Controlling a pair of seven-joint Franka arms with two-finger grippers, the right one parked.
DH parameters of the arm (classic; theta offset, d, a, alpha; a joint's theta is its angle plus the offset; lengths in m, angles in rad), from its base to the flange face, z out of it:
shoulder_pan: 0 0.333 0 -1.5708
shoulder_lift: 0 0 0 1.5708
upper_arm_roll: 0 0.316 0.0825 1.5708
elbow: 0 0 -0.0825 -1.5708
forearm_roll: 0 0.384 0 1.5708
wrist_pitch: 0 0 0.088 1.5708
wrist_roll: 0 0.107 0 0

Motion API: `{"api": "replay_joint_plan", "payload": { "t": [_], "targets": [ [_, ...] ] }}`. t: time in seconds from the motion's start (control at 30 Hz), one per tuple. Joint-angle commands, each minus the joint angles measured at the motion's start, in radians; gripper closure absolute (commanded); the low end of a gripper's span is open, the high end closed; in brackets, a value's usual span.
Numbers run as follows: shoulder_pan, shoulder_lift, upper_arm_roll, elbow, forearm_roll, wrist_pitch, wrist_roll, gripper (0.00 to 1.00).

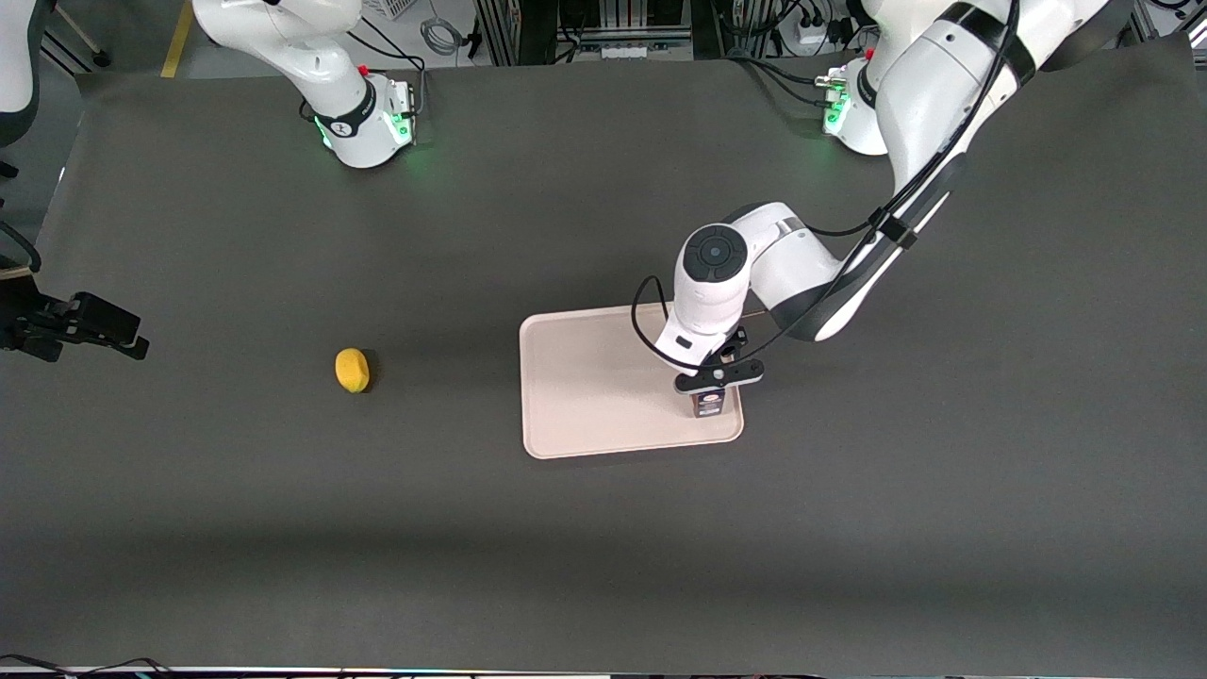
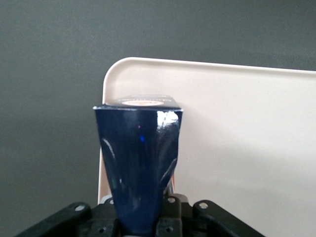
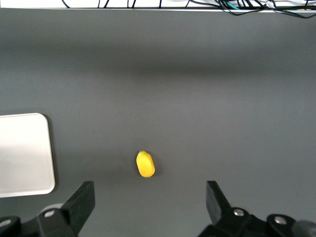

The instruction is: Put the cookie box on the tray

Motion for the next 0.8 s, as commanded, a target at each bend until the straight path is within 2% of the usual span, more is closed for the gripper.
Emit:
{"api": "replay_joint_plan", "payload": {
  "t": [0.0,0.23,0.37,0.43,0.53,0.6,0.77],
  "targets": [
    [-0.006,0.0,-0.002,0.003,0.022,-0.004,-0.028,0.7],
    [-0.006,0.012,-0.002,0.003,0.024,-0.004,-0.026,0.64],
    [-0.005,0.014,-0.002,0.003,0.024,-0.004,-0.02,0.37],
    [-0.003,0.014,-0.002,0.003,0.024,-0.003,-0.017,0.29],
    [-0.003,0.014,-0.002,0.003,0.024,-0.003,-0.017,0.03],
    [-0.003,0.014,-0.002,0.003,0.024,-0.004,-0.016,0.0],
    [-0.003,0.012,-0.002,0.004,0.024,-0.003,-0.016,0.0]
  ]
}}
